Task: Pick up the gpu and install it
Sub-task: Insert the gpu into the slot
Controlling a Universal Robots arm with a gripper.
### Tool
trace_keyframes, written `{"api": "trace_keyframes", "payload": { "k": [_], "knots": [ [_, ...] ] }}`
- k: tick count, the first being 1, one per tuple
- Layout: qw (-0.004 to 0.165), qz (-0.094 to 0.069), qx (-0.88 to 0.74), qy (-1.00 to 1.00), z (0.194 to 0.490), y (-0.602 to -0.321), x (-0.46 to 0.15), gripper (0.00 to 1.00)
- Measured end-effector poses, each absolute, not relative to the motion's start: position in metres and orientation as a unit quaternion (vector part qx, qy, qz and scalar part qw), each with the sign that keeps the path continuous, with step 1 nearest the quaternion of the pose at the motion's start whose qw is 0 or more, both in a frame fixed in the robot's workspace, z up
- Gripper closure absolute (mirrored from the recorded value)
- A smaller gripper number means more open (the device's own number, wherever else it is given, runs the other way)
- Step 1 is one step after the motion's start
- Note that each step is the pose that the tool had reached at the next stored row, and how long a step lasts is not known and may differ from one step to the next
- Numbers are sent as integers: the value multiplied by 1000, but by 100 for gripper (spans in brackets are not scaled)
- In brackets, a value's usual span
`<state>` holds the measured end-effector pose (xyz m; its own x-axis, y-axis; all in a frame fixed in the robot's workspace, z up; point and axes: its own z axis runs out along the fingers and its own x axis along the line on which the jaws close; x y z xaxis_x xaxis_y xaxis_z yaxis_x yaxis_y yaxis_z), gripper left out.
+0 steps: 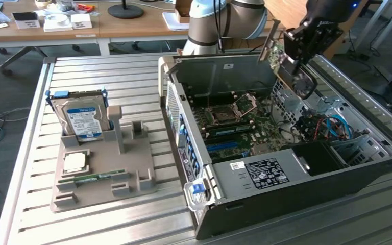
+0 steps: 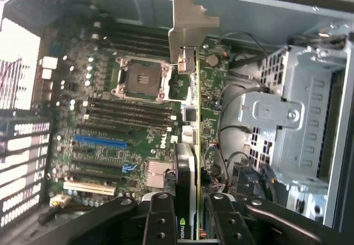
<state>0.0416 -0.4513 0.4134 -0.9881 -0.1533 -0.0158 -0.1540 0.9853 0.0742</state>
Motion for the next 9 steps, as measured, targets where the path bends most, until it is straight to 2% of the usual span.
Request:
{"api": "trace_keyframes", "payload": {
  "k": [9],
  "knots": [
    [2, 38, -158, 987, 412, -451, 42, 73]
  ]
}}
